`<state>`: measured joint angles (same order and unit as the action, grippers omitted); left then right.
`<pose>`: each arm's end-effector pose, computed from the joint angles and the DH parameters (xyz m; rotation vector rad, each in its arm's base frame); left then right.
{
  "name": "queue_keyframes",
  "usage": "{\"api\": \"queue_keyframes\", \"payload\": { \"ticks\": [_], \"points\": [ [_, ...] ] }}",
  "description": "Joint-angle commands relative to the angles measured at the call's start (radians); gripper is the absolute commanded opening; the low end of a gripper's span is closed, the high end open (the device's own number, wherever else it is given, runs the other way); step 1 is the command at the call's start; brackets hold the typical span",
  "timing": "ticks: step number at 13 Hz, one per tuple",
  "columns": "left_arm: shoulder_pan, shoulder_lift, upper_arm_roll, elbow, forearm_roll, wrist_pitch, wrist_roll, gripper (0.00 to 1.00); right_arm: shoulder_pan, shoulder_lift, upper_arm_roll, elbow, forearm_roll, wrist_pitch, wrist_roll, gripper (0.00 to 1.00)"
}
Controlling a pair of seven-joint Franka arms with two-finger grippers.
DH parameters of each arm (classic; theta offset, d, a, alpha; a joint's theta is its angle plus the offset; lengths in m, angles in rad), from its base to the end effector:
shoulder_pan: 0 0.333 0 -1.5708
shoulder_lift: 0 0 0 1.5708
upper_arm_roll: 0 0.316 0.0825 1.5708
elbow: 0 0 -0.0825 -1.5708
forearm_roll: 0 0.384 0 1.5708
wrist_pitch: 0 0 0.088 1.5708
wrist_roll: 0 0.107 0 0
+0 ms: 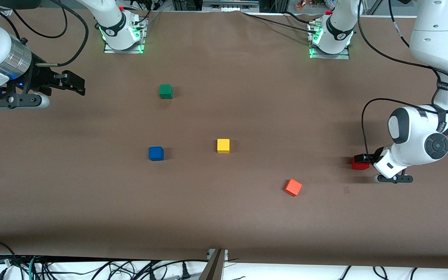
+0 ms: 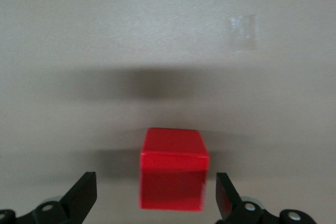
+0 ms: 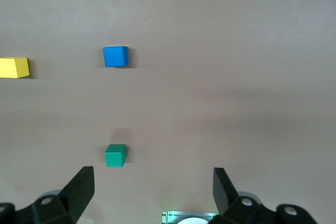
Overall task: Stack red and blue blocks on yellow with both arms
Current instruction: 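Move the left gripper down over the red cube, then close the left gripper on the red cube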
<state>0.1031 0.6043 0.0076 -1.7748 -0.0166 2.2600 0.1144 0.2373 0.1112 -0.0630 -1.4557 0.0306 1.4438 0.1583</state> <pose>0.6431 0.0707 0.2088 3.1151 0.0102 -0.1831 0.5652 0.1053 0.6050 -3.1324 -0.0281 0.1962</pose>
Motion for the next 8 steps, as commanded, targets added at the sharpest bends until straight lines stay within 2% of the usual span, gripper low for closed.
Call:
{"api": "queue_keyframes", "payload": {
  "ticks": [1,8],
  "points": [
    [0.000,-0.003,-0.006,-0.008,-0.016,0.012,0.021,1.00,-0.016,-0.002,0.012,0.005,0.015,-0.002,0.006,1.00],
    [-0.013,0.002,-0.009,-0.018,-0.019,0.012,0.015,0.98,-0.016,0.004,0.012,0.002,0.015,0.007,0.004,1.00]
  ]
}}
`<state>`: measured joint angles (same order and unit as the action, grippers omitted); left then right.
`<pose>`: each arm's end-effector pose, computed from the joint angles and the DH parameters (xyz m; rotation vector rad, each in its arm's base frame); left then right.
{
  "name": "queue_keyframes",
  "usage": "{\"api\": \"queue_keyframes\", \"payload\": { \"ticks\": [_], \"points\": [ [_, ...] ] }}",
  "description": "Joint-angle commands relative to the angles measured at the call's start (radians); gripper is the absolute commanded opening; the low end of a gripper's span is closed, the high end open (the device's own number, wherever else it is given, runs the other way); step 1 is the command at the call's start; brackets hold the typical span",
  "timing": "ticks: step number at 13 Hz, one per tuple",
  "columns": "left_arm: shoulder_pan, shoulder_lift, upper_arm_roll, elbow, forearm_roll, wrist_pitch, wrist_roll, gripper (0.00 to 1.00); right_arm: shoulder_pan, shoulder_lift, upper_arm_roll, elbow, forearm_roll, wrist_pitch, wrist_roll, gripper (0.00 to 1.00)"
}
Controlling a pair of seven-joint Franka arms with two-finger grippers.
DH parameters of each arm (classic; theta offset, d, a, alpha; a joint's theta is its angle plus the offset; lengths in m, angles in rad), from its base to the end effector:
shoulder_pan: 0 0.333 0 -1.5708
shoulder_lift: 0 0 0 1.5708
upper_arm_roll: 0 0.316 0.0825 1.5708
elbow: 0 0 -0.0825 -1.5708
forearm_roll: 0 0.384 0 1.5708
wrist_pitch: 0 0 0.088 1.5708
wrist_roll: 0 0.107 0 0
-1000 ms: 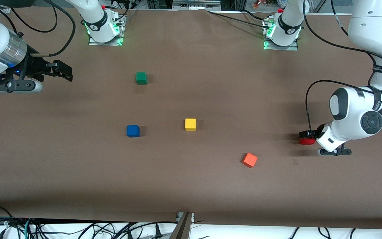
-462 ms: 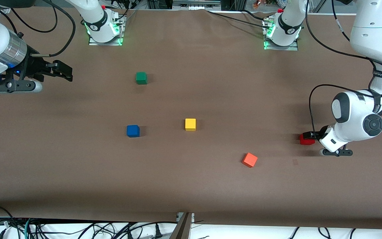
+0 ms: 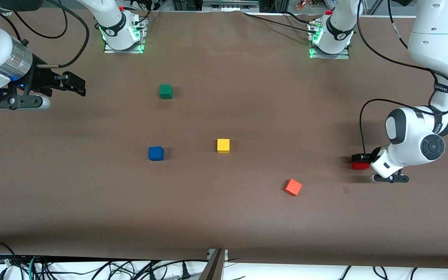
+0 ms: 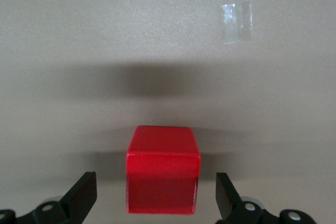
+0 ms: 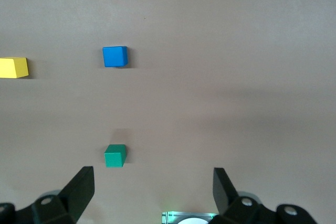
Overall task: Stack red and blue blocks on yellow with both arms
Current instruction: 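Close the left gripper on the red cube, then carry the red cube with the left gripper over the yellow cube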
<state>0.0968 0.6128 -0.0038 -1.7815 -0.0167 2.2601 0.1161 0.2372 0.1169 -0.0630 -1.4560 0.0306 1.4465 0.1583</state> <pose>0.6409 0.0595 0.2006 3.1065 -0.0172 -0.2053 0.5670 0.1057 0.6018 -3.1330 -0.0278 0.2012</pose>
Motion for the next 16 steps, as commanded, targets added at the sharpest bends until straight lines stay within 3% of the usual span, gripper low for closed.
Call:
{"api": "queue_keyframes", "payload": {
  "ticks": [1,5,6,10,12,16],
  "points": [
    [-0.008,-0.007,0.002,-0.010,-0.019,0.012,0.013,0.83,-0.016,-0.002,0.012,0.002,0.015,0.005,0.004,1.00],
    [-0.008,-0.007,0.002,-0.012,-0.019,0.003,0.013,0.13,-0.016,-0.002,0.012,0.002,0.015,0.005,0.004,1.00],
    [-0.008,-0.008,0.001,-0.009,-0.019,-0.001,0.013,0.02,-0.016,-0.002,0.012,0.002,0.015,0.006,0.004,1.00],
    [-0.028,-0.060,-0.062,0.042,-0.019,-0.063,-0.053,0.00,-0.016,-0.002,0.012,0.002,0.015,0.014,0.003,1.00],
    [-0.066,-0.077,-0.110,0.108,-0.014,-0.155,-0.207,0.00,-0.016,-0.002,0.012,0.002,0.015,0.014,0.003,1.00],
    [-0.273,-0.077,-0.117,0.273,-0.011,-0.283,-0.451,0.00,-0.016,0.000,0.014,0.002,0.008,0.029,-0.003,1.00]
  ]
}}
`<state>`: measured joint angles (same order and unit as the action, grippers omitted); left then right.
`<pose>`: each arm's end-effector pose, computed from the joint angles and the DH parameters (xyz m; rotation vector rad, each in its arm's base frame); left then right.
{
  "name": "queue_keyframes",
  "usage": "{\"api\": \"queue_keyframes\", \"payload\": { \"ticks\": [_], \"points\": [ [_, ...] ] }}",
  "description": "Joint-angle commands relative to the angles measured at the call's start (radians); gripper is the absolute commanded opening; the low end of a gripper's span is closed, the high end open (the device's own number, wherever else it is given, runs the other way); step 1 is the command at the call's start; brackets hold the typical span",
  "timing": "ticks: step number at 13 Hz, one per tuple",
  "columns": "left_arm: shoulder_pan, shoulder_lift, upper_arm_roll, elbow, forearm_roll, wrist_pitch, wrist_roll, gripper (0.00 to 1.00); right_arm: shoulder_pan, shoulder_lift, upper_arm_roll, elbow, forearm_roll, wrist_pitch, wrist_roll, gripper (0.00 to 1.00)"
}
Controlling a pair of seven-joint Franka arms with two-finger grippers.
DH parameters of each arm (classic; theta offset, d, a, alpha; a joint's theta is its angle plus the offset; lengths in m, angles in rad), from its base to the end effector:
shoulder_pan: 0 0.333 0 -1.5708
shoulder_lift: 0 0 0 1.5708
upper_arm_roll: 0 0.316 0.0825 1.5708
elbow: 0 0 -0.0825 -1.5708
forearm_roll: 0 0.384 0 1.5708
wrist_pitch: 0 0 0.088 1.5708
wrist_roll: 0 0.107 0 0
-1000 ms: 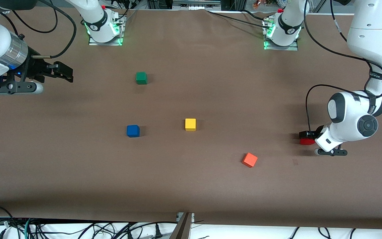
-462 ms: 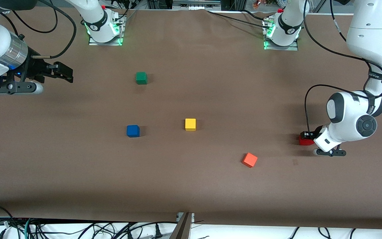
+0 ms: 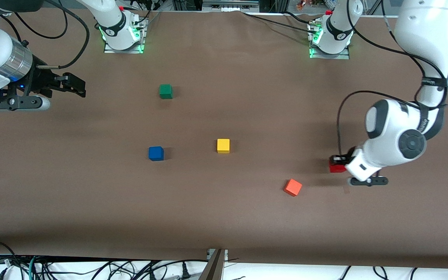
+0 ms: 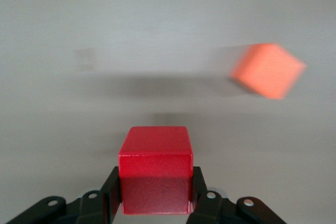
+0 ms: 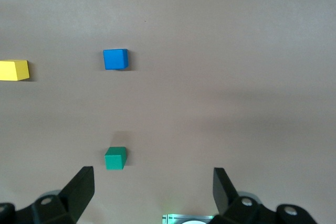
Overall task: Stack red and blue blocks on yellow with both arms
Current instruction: 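Carry the red cube with the left gripper over the yellow cube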
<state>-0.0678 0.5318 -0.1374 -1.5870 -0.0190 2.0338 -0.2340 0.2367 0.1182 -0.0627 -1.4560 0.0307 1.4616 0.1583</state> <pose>0.6686 -0.1279 0.3227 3.0696 0.0828 -0.1496 0.5691 0.1059 0.6022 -3.1320 -0.0272 0.1798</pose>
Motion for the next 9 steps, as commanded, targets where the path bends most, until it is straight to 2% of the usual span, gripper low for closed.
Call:
{"api": "queue_keyframes", "payload": {
  "ticks": [1,4,6,9],
  "points": [
    [-0.171,0.007,0.016,0.103,-0.006,-0.058,-0.169,0.00,-0.016,0.001,0.014,0.003,0.008,0.028,-0.003,1.00],
    [-0.337,0.074,0.019,0.203,-0.004,-0.057,-0.263,0.00,-0.017,0.009,0.014,0.005,0.005,0.051,0.009,1.00],
    [-0.417,0.126,0.019,0.258,-0.007,-0.052,-0.263,0.00,-0.028,0.040,0.012,0.006,-0.001,0.107,-0.003,1.00],
    [-0.509,0.194,0.028,0.343,-0.007,-0.052,-0.272,0.00,-0.030,0.073,0.014,-0.003,-0.002,0.105,-0.013,1.00]
  ]
}}
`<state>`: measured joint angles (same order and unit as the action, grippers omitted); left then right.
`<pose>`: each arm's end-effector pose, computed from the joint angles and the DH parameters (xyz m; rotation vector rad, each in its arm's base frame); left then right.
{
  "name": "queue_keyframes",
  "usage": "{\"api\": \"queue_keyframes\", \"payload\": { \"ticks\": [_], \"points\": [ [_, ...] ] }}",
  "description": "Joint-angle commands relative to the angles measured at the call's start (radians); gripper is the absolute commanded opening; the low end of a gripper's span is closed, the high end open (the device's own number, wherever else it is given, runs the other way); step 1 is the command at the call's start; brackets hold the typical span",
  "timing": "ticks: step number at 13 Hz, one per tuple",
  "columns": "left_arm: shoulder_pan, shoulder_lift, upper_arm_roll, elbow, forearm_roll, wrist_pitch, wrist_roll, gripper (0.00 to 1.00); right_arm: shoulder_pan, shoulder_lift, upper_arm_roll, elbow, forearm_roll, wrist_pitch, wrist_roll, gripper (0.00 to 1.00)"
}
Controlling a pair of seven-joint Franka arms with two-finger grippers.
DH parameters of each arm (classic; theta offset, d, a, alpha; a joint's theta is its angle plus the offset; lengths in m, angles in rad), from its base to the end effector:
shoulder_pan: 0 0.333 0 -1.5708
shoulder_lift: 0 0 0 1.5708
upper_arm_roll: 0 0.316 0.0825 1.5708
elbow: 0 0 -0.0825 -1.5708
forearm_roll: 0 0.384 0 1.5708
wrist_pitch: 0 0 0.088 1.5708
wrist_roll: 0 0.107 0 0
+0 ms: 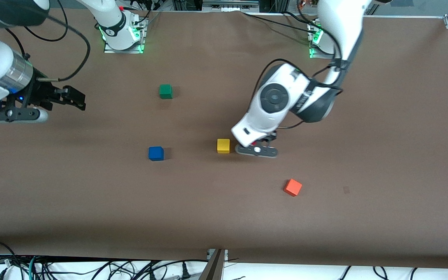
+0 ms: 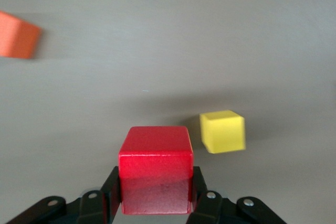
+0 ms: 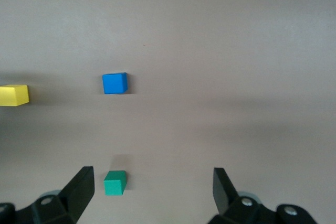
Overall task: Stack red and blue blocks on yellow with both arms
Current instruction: 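Carry the red cube with the left gripper over the yellow cube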
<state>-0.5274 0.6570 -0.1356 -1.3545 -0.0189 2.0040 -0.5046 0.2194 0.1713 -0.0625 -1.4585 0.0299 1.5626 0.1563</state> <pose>0.5857 -0.4323 0.3393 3.0524 -0.1873 -0.0867 0.5955 0.1007 0.5776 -3.1312 -0.0006 0.1081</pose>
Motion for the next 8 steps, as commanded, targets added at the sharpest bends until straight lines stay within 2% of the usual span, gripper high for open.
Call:
{"api": "queue_keyframes", "payload": {
  "ticks": [1,3,5,8],
  "points": [
    [-0.063,0.085,0.028,0.136,-0.007,-0.022,-0.030,0.00,-0.011,0.028,0.013,0.001,0.004,0.010,-0.035,1.00],
    [-0.094,0.127,0.028,0.181,-0.010,-0.022,-0.115,0.00,0.006,0.068,0.018,0.003,0.010,0.026,-0.047,1.00],
    [-0.123,0.182,0.028,0.227,-0.009,-0.022,-0.163,0.00,0.017,0.169,0.023,0.006,0.018,0.049,-0.052,1.00],
    [-0.157,0.225,0.030,0.255,-0.007,-0.022,-0.166,0.00,0.037,0.232,0.023,-0.003,0.085,0.147,-0.037,1.00]
  ]
}}
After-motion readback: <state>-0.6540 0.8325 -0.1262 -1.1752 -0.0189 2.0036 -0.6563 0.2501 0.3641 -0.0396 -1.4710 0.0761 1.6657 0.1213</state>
